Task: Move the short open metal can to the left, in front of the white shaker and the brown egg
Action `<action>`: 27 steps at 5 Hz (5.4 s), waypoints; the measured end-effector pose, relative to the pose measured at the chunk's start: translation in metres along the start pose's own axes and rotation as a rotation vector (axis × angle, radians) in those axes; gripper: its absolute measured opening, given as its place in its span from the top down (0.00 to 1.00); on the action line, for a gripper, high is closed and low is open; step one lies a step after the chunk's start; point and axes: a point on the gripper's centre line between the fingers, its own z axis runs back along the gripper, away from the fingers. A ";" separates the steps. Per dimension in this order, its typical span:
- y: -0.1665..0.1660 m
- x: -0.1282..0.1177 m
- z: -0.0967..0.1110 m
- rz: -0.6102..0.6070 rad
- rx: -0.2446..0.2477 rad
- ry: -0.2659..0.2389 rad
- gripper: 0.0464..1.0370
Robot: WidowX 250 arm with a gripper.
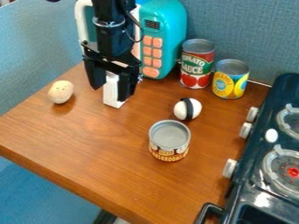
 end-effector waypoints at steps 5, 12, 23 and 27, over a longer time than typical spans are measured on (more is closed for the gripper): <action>-0.089 0.014 -0.033 -0.082 -0.083 0.014 0.04; -0.118 0.023 -0.067 -0.052 -0.105 0.030 0.04; 0.052 -0.039 -0.045 0.359 0.119 0.173 0.04; -0.036 0.004 -0.032 0.070 -0.049 0.044 0.04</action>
